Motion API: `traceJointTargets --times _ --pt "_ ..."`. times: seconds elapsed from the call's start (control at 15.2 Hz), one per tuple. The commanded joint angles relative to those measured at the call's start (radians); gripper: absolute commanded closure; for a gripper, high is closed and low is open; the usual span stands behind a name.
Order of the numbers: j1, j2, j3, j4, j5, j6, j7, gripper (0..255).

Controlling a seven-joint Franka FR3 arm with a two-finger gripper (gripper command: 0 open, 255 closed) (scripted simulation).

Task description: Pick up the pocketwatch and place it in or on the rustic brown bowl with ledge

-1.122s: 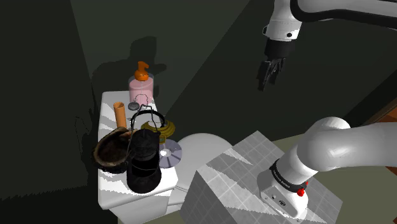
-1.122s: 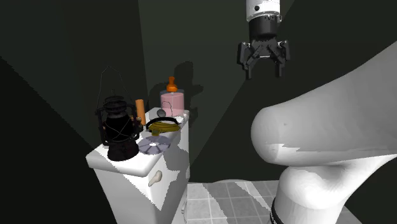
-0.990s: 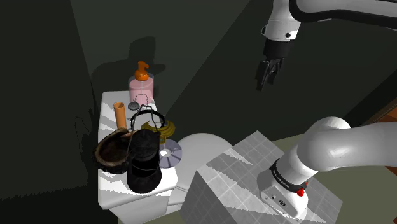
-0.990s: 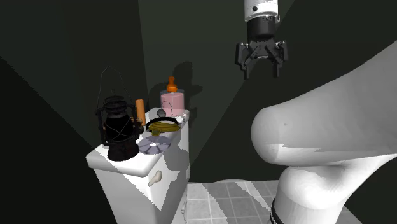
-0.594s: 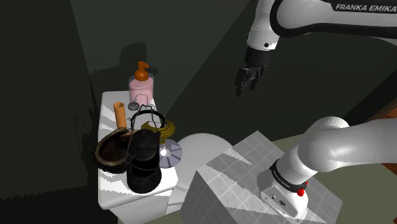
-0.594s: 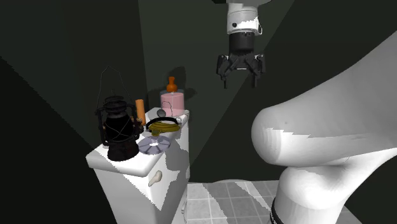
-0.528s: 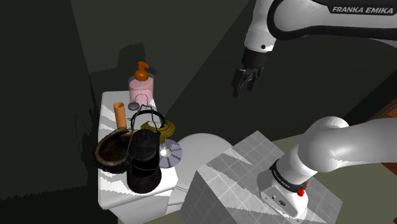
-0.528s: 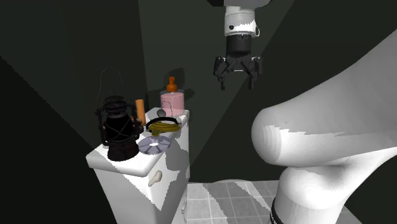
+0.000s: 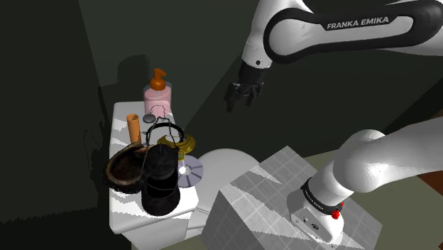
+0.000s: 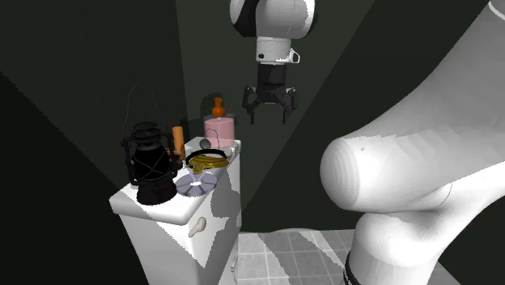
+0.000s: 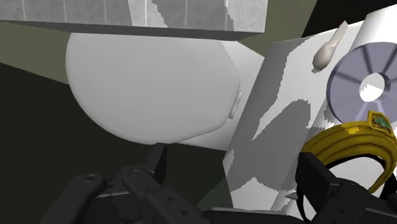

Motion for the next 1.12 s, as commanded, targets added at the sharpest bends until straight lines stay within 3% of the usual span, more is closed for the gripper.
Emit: traceJointTargets --times 0.0,0.53,0.79,1.06 --pt "0.000 0.053 0.029 0.016 0.009 0.073 0.036 0" --pt "-0.021 0.306 0.148 0.136 -0.043 0.337 0.214 0" --pt "-0.035 0.446 0.197 0.227 -0.137 0.440 0.336 0" --pt "-0.028 0.590 0.218 0.340 -0.277 0.515 0.481 0"
